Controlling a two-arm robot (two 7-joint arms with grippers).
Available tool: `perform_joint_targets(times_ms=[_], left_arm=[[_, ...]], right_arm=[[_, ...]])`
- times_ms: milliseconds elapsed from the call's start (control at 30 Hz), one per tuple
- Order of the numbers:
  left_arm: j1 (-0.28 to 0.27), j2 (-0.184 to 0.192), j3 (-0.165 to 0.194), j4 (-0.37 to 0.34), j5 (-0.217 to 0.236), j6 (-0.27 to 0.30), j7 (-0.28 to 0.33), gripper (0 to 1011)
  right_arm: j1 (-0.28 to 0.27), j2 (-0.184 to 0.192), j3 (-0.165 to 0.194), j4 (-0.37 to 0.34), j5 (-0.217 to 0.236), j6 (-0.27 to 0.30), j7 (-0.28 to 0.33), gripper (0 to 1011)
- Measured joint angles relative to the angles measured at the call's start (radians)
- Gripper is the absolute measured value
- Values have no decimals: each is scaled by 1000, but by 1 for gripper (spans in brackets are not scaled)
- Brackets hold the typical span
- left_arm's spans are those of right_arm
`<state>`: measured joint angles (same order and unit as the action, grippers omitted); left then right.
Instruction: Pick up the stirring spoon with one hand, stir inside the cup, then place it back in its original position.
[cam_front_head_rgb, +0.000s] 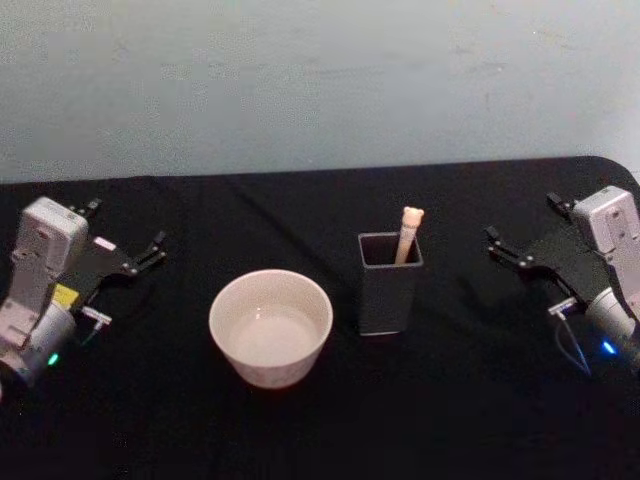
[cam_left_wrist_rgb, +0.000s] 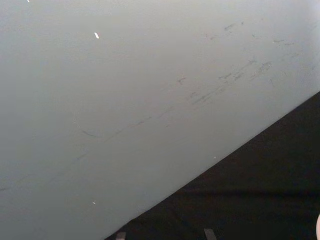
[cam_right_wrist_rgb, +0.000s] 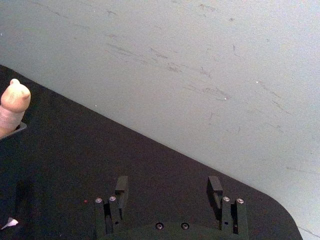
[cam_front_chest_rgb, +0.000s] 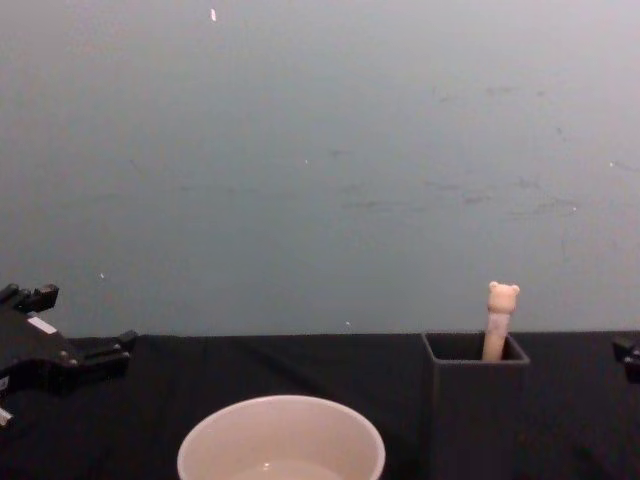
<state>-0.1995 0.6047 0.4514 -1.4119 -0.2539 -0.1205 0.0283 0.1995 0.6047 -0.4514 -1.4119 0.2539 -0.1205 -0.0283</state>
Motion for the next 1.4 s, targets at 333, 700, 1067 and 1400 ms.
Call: perform_joint_targets(times_ms=[333, 700, 1067, 1400], left_arm=[[0, 0, 0, 0, 0, 0, 0, 1001], [0, 0, 0, 0, 0, 0, 0, 1001], [0, 0, 0, 0, 0, 0, 0, 1001], [0, 0, 0, 0, 0, 0, 0, 1002]], right_arm=[[-14, -8, 33, -18, 58, -15, 88, 1000], [-51, -13, 93, -74, 241, -20, 281, 1000], [-29, -34, 92, -42, 371, -8, 533, 1000], [62, -96, 70, 105, 388, -18, 674, 1002]])
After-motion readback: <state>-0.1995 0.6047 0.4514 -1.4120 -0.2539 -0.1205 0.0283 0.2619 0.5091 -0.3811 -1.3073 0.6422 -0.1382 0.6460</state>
